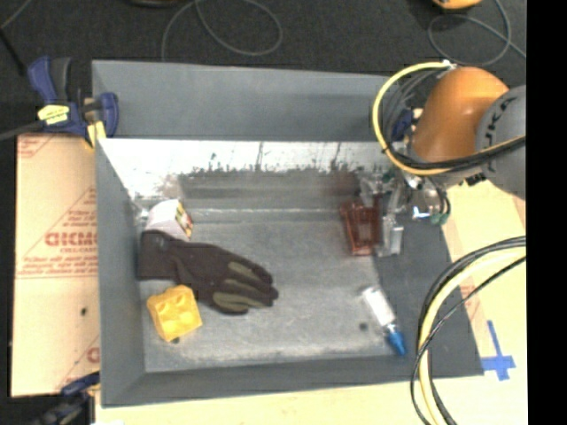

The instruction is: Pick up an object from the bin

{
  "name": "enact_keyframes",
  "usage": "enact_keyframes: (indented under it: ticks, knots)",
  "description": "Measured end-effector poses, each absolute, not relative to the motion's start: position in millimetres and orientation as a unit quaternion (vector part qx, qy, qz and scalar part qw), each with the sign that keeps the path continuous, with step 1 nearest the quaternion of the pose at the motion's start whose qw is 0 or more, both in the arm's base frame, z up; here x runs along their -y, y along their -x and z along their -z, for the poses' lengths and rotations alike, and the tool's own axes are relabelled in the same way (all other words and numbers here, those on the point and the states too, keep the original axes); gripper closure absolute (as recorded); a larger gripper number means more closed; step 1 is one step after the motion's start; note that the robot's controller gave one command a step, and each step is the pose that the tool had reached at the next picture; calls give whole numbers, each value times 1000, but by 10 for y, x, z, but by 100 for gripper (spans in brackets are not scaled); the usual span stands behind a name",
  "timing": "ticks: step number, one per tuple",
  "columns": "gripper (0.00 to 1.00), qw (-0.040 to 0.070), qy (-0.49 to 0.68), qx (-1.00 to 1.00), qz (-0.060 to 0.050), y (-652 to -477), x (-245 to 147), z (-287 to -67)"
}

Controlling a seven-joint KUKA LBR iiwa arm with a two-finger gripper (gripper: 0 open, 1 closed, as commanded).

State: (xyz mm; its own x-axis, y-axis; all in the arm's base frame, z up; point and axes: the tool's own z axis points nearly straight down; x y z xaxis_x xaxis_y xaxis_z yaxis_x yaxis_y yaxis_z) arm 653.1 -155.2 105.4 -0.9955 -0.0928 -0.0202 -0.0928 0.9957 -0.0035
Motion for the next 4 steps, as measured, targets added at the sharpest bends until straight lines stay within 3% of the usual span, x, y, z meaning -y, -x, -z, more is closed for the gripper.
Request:
enact_keyframes:
  ticks: [1,2,3,4]
  knots:
    - [0,8,-15,-1000,2,-6530,1649,-1387]
    - [0,10,-54,-998,-4,-6568,1591,-946]
    - [100,8,-56,-998,-1,-6554,1621,-937]
    - [100,8,-55,-998,-1,-6555,1617,-936]
